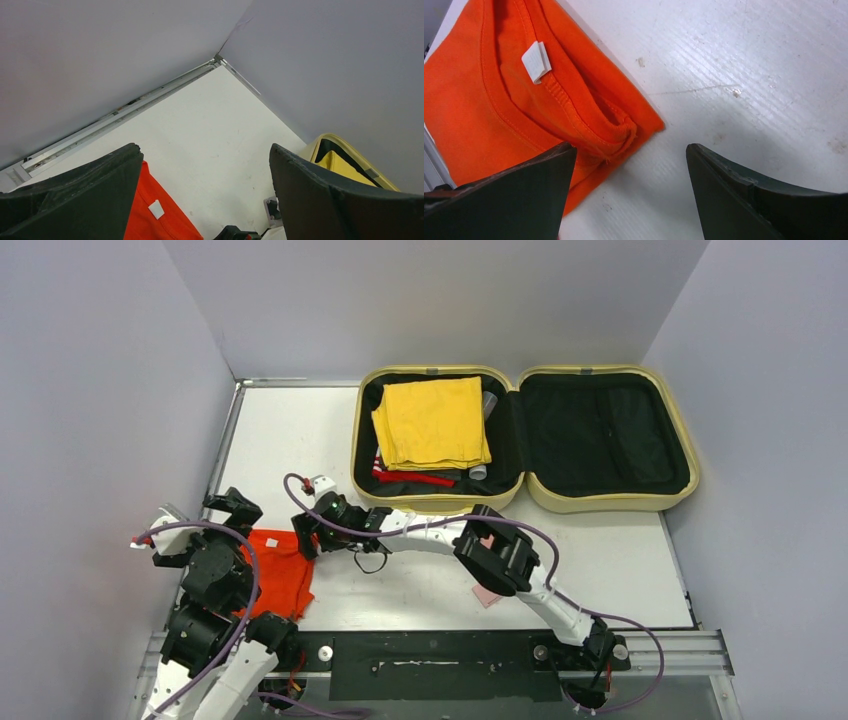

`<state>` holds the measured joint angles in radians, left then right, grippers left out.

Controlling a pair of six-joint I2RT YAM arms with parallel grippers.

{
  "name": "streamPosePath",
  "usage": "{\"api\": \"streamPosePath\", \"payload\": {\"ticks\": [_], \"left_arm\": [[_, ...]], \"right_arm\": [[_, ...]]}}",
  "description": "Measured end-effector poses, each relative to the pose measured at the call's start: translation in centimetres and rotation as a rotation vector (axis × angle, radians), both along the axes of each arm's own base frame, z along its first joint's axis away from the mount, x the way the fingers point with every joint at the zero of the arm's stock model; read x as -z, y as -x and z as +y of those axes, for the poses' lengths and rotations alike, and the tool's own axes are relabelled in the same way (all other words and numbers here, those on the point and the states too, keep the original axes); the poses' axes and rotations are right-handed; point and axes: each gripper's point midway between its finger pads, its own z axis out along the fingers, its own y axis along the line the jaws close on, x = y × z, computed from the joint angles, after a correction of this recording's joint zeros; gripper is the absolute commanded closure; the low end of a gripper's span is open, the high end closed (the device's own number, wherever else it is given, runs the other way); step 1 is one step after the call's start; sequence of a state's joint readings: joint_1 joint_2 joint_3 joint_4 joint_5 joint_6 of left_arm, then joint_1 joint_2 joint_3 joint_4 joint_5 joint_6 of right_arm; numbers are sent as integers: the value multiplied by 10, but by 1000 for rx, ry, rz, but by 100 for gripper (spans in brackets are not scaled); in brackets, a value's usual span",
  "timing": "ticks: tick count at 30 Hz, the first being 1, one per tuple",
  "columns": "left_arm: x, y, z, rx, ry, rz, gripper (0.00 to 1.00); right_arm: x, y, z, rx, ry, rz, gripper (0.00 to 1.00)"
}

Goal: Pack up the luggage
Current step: Move the clothes to the corner of the board.

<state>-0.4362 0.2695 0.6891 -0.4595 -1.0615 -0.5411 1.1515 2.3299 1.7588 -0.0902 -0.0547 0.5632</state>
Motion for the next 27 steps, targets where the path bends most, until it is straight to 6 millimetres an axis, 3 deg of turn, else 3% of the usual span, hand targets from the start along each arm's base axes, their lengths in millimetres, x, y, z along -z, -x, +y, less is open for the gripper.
{"api": "streamPosePath", "payload": {"ticks": [9, 21, 23, 27], "left_arm": [[3, -3, -1, -3, -8, 18, 4], [6, -7, -4, 4, -17, 38, 4], [6, -7, -4, 5, -18, 39, 5], [6, -8, -5, 11, -19, 41, 4]], "right_arm": [[2, 2, 10, 3, -24, 30, 39], [13, 20, 12, -23, -10, 45, 92], [14, 19, 10, -14, -20, 36, 100], [13, 24, -18, 13, 8, 25, 100]]}}
